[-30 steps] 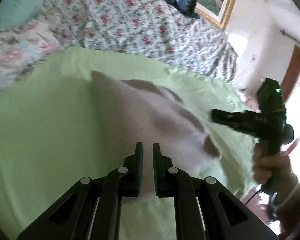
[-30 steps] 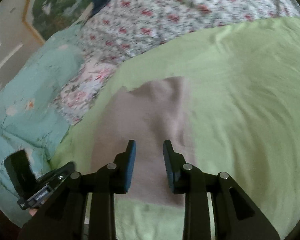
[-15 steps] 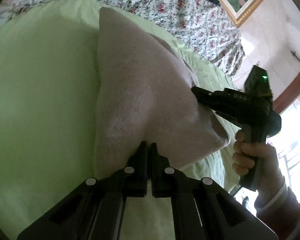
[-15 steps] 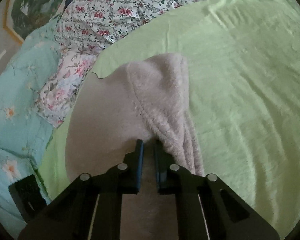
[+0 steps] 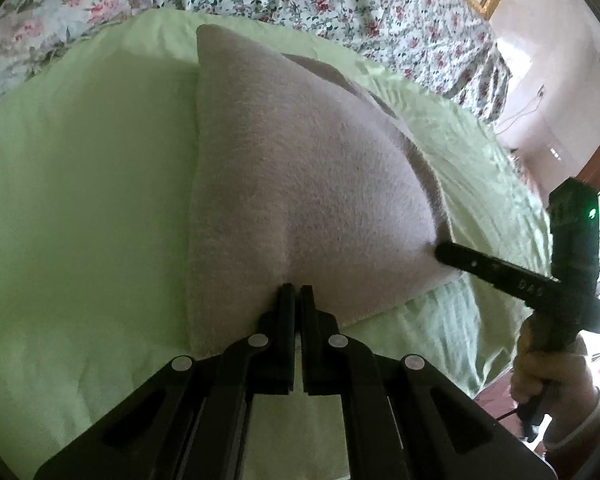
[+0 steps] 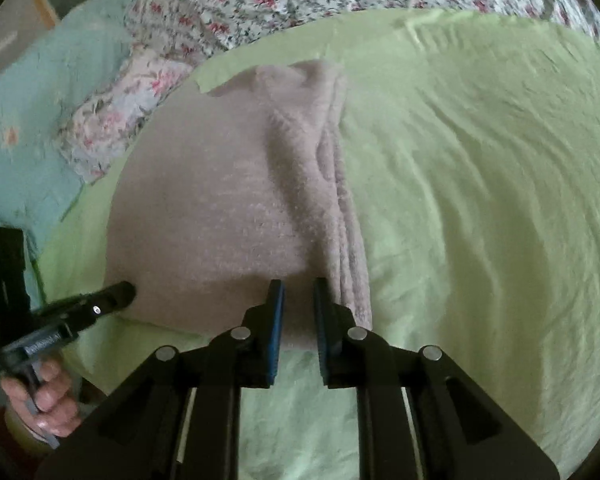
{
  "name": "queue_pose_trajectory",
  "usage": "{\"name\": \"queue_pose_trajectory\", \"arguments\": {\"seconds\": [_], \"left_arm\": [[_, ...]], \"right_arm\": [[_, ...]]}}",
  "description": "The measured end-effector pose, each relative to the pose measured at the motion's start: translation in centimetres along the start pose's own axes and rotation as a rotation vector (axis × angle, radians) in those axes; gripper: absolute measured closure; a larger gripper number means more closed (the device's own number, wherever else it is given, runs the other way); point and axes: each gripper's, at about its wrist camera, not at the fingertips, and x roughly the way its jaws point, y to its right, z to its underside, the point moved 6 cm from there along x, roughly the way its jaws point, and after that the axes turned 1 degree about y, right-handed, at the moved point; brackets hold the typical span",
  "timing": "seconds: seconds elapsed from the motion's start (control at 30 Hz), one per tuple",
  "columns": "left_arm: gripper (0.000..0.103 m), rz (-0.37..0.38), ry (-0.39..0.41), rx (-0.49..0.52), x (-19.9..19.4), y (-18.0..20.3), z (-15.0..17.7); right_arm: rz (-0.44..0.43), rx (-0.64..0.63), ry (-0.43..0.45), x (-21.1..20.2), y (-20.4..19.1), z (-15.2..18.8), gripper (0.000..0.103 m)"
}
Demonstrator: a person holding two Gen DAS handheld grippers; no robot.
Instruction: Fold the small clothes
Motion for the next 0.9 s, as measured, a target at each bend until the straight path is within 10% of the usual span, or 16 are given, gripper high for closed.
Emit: {"name": "queue_pose_trajectory", "arguments": {"seconds": [0.47,0.63,0.9], "left_arm": [[0.099,-0.052,-0.015,-0.002,-2.7,-0.4,1.4],[0.063,-0.118,0.023,0.042,-4.7,-0.2,2.0],[0.044,-0.17,0.04,0.062,-7.1,-0.3,3.2]], "right_arm": [[-0.003,0.045,-0.025,-1.9,0.2,1.3,0.086],[-0.003,0.049,-0.012,-3.7,-0.1,1.8,0.082],[-0.009,0.029,0.009,-6.6,-1.2,2.4,0.072]]}}
